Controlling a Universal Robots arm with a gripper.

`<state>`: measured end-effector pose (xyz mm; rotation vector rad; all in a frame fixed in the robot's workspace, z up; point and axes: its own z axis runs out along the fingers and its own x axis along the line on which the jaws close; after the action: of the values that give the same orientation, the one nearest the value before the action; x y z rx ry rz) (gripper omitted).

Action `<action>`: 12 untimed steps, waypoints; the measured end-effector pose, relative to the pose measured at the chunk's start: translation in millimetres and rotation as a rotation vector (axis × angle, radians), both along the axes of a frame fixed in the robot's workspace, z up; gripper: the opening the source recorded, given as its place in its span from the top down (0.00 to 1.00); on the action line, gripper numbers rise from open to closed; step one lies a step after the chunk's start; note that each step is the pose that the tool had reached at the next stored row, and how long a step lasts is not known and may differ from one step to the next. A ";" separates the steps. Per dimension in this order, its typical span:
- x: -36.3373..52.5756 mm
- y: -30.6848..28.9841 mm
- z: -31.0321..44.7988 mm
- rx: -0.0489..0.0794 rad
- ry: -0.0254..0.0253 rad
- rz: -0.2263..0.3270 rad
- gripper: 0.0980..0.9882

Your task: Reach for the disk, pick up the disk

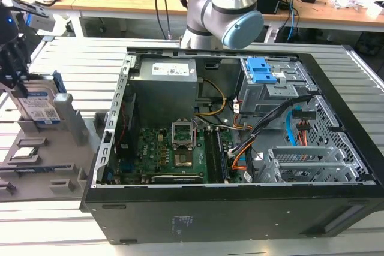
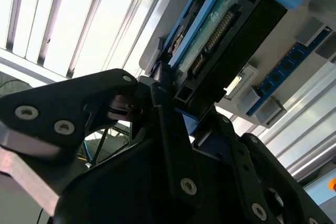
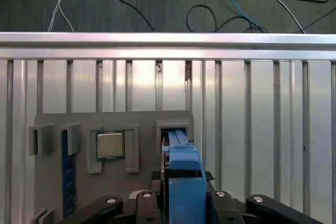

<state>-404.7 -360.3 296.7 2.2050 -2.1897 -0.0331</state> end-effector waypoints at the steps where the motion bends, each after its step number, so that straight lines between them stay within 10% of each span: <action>1: 0.0 0.0 1.3 0.000 0.0000 0.000 0.70; 12: 0.3 0.0 20.7 0.000 0.0000 0.000 0.70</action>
<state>-404.4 -360.3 317.4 2.2050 -2.1897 -0.0332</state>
